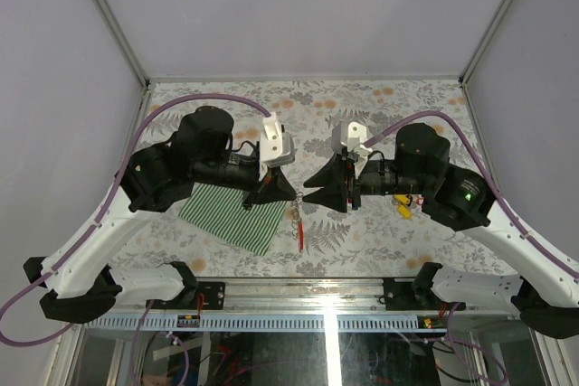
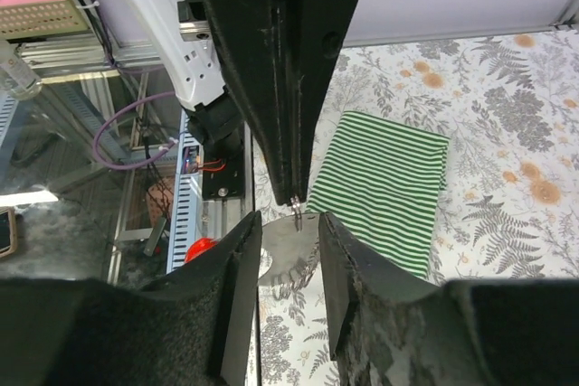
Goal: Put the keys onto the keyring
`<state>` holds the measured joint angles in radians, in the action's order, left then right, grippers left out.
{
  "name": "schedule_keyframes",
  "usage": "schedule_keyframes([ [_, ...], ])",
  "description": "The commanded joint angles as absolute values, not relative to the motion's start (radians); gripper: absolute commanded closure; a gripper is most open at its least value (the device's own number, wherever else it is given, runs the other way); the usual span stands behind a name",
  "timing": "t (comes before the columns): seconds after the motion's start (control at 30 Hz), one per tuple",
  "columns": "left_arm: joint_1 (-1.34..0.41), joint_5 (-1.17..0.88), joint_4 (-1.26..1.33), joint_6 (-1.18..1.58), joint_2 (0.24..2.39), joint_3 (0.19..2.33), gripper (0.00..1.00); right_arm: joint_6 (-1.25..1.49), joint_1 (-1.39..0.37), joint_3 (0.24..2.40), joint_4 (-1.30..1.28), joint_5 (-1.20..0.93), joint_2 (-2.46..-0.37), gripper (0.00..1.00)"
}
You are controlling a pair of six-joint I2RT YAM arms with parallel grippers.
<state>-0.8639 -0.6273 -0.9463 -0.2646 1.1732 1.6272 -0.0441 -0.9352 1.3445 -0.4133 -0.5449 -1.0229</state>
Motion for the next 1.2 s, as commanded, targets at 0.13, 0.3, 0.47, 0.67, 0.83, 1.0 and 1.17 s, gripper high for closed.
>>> schedule_keyframes([
  [0.13,-0.877,-0.595,-0.962,-0.291,1.16,1.671,1.0,-0.074,-0.941,1.407,-0.444,-0.626,-1.051,0.62],
  [0.3,-0.885,-0.598,-0.962,-0.293,1.165,1.672,1.0,-0.06,-0.941,1.393,-0.408,-0.644,-1.063,0.62],
  [0.47,-0.893,-0.598,-0.968,-0.296,1.167,1.674,1.0,-0.065,-0.941,1.392,-0.406,-0.649,-1.073,0.64],
  [0.67,-0.897,-0.6,-0.971,-0.296,1.162,1.677,1.0,-0.077,-0.941,1.392,-0.424,-0.643,-1.081,0.66],
  [0.83,-0.9,-0.601,-0.971,-0.296,1.164,1.683,1.0,-0.082,-0.941,1.392,-0.433,-0.644,-1.086,0.68],
  [1.0,-0.903,-0.603,-0.971,-0.297,1.164,1.688,1.0,-0.088,-0.94,1.392,-0.44,-0.643,-1.088,0.73],
  [1.17,-0.903,-0.605,-0.972,-0.295,1.169,1.691,1.0,-0.088,-0.941,1.387,-0.435,-0.65,-1.089,0.76],
])
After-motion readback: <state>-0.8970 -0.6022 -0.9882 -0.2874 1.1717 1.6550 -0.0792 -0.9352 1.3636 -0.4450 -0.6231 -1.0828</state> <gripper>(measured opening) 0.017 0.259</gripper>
